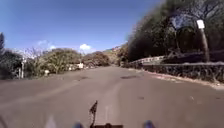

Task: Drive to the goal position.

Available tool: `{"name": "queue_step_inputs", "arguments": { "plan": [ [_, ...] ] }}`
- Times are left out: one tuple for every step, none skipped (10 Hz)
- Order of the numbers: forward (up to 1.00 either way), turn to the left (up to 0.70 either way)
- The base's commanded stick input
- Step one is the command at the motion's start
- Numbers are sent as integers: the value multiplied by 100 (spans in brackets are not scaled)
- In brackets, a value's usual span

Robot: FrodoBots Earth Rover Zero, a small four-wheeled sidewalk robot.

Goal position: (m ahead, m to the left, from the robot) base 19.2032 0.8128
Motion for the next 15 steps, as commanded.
{"name": "queue_step_inputs", "arguments": {
  "plan": [
    [50,0],
    [50,0],
    [50,0],
    [50,-12],
    [50,-31],
    [50,-50],
    [50,-50],
    [50,-50],
    [50,-45],
    [50,-28],
    [50,-12],
    [50,0],
    [50,0],
    [50,0],
    [50,0]
  ]
}}
